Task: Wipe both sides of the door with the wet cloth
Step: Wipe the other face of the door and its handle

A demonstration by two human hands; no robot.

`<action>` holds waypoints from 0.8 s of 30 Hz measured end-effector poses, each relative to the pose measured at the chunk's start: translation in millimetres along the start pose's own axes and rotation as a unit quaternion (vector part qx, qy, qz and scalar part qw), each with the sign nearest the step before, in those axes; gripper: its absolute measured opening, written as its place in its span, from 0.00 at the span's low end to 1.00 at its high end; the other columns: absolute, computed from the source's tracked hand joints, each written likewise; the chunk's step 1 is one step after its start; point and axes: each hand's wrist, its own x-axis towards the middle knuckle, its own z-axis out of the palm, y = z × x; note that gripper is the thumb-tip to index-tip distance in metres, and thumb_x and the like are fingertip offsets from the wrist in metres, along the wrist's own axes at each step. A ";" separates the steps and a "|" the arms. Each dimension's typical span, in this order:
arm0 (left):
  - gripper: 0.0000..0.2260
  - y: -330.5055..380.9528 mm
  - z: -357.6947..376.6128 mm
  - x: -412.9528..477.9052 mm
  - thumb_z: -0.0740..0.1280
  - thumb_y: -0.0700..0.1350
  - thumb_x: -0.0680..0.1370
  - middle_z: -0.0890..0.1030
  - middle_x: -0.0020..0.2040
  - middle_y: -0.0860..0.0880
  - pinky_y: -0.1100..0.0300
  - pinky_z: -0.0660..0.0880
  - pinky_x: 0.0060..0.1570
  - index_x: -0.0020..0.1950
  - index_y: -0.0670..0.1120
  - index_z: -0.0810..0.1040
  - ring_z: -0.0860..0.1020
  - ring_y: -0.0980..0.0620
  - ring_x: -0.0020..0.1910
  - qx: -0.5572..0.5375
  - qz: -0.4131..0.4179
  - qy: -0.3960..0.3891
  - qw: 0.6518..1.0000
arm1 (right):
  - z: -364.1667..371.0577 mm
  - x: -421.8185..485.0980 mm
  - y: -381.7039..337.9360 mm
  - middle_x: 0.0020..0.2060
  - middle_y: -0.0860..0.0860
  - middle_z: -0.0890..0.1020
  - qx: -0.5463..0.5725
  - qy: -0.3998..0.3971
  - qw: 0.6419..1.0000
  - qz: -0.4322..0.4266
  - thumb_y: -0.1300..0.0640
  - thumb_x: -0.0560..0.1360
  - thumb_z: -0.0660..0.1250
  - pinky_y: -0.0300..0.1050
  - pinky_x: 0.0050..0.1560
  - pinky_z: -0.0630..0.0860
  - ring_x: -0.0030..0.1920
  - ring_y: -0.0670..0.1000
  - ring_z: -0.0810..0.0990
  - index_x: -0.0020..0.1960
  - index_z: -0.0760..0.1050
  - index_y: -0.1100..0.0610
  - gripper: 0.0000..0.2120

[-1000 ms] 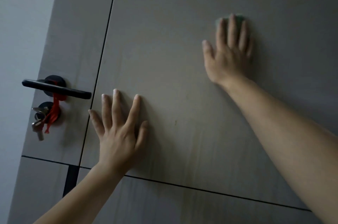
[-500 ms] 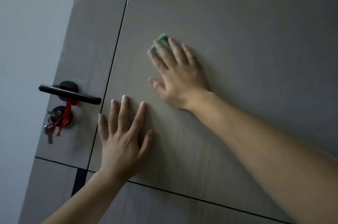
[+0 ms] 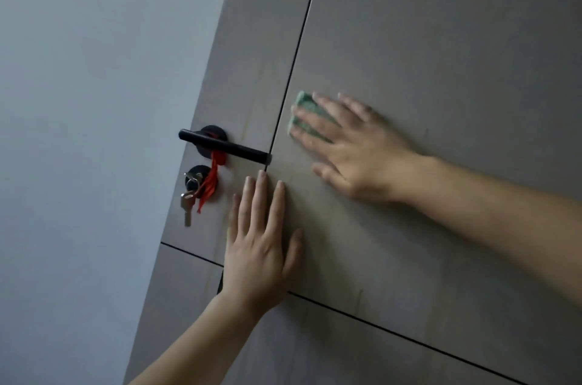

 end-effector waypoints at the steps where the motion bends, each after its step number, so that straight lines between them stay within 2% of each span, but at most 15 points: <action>1: 0.32 -1.6 2.3 -3.6 0.56 0.57 0.82 0.51 0.84 0.42 0.45 0.46 0.81 0.84 0.45 0.56 0.46 0.44 0.84 -0.007 -0.001 0.008 1.000 | 6.8 -22.5 -12.7 0.81 0.53 0.59 -0.009 -0.002 0.999 -0.052 0.40 0.80 0.49 0.63 0.79 0.55 0.81 0.61 0.57 0.81 0.61 0.51 0.32; 3: 0.32 -4.5 4.5 -7.2 0.57 0.56 0.82 0.52 0.84 0.42 0.45 0.46 0.81 0.83 0.45 0.57 0.47 0.43 0.84 -0.008 0.002 0.013 1.000 | 12.1 -48.3 -16.5 0.81 0.53 0.61 -0.013 -0.008 0.992 -0.128 0.42 0.81 0.52 0.62 0.78 0.59 0.80 0.60 0.60 0.80 0.63 0.51 0.30; 5: 0.32 -7.0 5.9 -8.3 0.57 0.57 0.82 0.51 0.84 0.43 0.46 0.47 0.81 0.84 0.47 0.56 0.47 0.43 0.84 -0.004 0.002 0.011 1.000 | 9.9 -31.8 0.6 0.79 0.53 0.64 -0.016 -0.018 0.989 -0.143 0.43 0.81 0.52 0.60 0.77 0.60 0.79 0.60 0.62 0.79 0.65 0.51 0.29; 7: 0.32 -8.8 6.9 -10.2 0.57 0.57 0.82 0.52 0.84 0.44 0.45 0.48 0.80 0.84 0.47 0.56 0.47 0.43 0.84 -0.006 0.002 0.012 1.000 | 1.1 14.8 18.9 0.80 0.53 0.63 -0.034 -0.013 0.994 -0.105 0.41 0.80 0.49 0.59 0.77 0.56 0.79 0.60 0.61 0.80 0.64 0.51 0.30; 9: 0.32 -9.8 7.8 -11.4 0.58 0.56 0.82 0.53 0.84 0.44 0.44 0.50 0.79 0.84 0.47 0.57 0.48 0.43 0.84 -0.007 0.006 0.021 1.000 | -14.8 77.0 29.0 0.83 0.50 0.54 -0.015 -0.017 1.000 -0.017 0.38 0.78 0.41 0.58 0.79 0.48 0.82 0.57 0.52 0.83 0.55 0.48 0.35; 11: 0.32 -9.5 9.0 -12.7 0.58 0.56 0.82 0.53 0.84 0.43 0.44 0.51 0.79 0.83 0.47 0.57 0.47 0.44 0.84 -0.008 0.007 0.028 1.000 | -27.9 127.1 23.1 0.83 0.48 0.45 -0.004 -0.032 0.999 0.038 0.38 0.80 0.38 0.56 0.80 0.40 0.82 0.54 0.43 0.83 0.46 0.46 0.33; 14: 0.32 -10.0 10.4 -15.5 0.59 0.56 0.81 0.54 0.84 0.43 0.43 0.51 0.79 0.83 0.46 0.59 0.48 0.43 0.84 -0.017 0.008 0.036 0.999 | -28.3 136.1 7.1 0.83 0.48 0.44 -0.018 -0.051 0.998 -0.013 0.39 0.81 0.39 0.56 0.79 0.39 0.82 0.55 0.42 0.83 0.45 0.46 0.32; 18: 0.32 -12.3 11.9 -17.1 0.60 0.56 0.81 0.53 0.84 0.43 0.45 0.49 0.81 0.83 0.46 0.59 0.49 0.42 0.83 -0.015 0.010 0.034 0.999 | -8.3 68.4 14.0 0.82 0.51 0.58 -0.053 -0.032 0.988 -0.139 0.40 0.81 0.45 0.58 0.79 0.52 0.81 0.58 0.55 0.82 0.57 0.49 0.31; 21: 0.32 -9.6 10.9 -17.0 0.59 0.56 0.81 0.53 0.84 0.43 0.44 0.50 0.80 0.83 0.46 0.58 0.49 0.42 0.83 -0.012 0.006 0.028 1.000 | -17.3 77.8 38.0 0.82 0.52 0.58 -0.061 -0.045 0.990 -0.118 0.39 0.80 0.44 0.60 0.78 0.52 0.81 0.59 0.56 0.82 0.56 0.49 0.32; 24: 0.33 -7.0 10.1 -19.8 0.59 0.55 0.81 0.52 0.84 0.43 0.44 0.48 0.80 0.83 0.47 0.57 0.48 0.43 0.84 -0.015 -0.003 0.020 1.000 | -27.9 130.2 27.0 0.83 0.47 0.47 -0.047 -0.047 0.996 -0.065 0.36 0.75 0.33 0.57 0.80 0.42 0.82 0.54 0.44 0.83 0.46 0.45 0.37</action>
